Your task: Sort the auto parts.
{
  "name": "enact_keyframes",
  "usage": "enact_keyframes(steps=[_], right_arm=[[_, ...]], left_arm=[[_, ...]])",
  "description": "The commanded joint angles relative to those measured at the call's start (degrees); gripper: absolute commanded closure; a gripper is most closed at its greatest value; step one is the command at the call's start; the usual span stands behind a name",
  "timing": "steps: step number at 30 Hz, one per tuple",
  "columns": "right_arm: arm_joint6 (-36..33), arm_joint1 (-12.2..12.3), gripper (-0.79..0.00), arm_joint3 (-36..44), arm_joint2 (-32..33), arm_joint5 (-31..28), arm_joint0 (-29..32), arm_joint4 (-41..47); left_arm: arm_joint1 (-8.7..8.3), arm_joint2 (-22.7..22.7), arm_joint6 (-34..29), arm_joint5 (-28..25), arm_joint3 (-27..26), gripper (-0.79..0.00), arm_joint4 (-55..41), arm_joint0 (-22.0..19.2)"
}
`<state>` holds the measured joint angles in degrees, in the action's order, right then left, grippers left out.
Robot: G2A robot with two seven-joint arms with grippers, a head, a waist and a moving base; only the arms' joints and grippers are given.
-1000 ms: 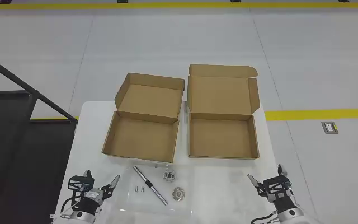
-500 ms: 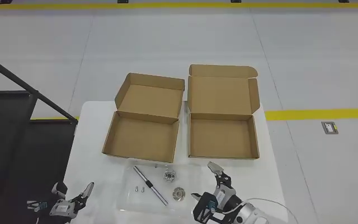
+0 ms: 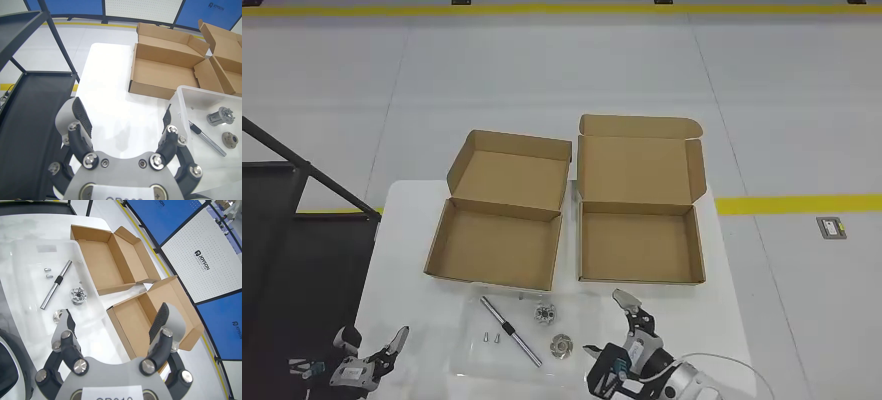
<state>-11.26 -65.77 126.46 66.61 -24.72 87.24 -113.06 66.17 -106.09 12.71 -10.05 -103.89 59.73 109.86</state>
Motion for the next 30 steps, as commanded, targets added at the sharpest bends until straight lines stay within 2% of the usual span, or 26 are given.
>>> enact_keyframes(steps=[1,5,7,10,12,15,17,26,28,30], right_arm=[[-0.2,-0.2,-0.785,-0.4,-5.1,-7.6,-3.0,-4.6],[-5.3,-1.8,-0.785,-3.4,-14.7,-15.1,-11.2,-5.2],[-10.5,-3.3,-0.785,-5.6,-20.0,-15.8,-15.3,-4.5],[-16.6,-6.1,-0.785,-9.2,-26.6,-14.1,-21.1,-1.1],[-21.5,-8.0,-0.785,-11.5,-29.5,-10.8,-24.1,1.8],[-30.3,-10.6,-0.785,-15.5,-31.0,-5.5,-27.2,8.8],[-34.9,-11.9,-0.785,-17.8,-31.9,-5.6,-29.3,13.8],[-34.9,-11.9,-0.785,-17.8,-31.9,-5.6,-29.3,13.8],[-36.0,-12.0,-0.785,-19.1,-32.9,-7.1,-29.6,12.6],[-36.0,-12.9,-0.785,-20.7,-33.1,-4.4,-30.3,14.4]], left_arm=[[-0.01,0.1,-0.4,-0.8,0.0,-0.785,0.5,-0.4],[0.1,0.3,-0.9,-0.6,0.2,-0.785,1.2,-0.9],[0.16,0.4,-1.3,-0.4,0.2,-0.785,1.4,-1.1],[0.22,0.3,-1.7,-0.2,0.3,-0.785,2.0,-1.2],[0.3,0.2,-1.8,0.1,0.6,-0.785,1.9,-1.4],[0.32,0.2,-1.8,0.1,0.7,-0.785,1.8,-1.5],[0.32,0.2,-1.8,0.1,0.7,-0.785,1.8,-1.5],[0.32,0.2,-1.8,0.1,0.7,-0.785,1.8,-1.5],[0.32,0.2,-1.8,0.1,0.7,-0.785,1.8,-1.5],[0.32,0.2,-1.8,0.1,0.7,-0.785,1.8,-1.5]])
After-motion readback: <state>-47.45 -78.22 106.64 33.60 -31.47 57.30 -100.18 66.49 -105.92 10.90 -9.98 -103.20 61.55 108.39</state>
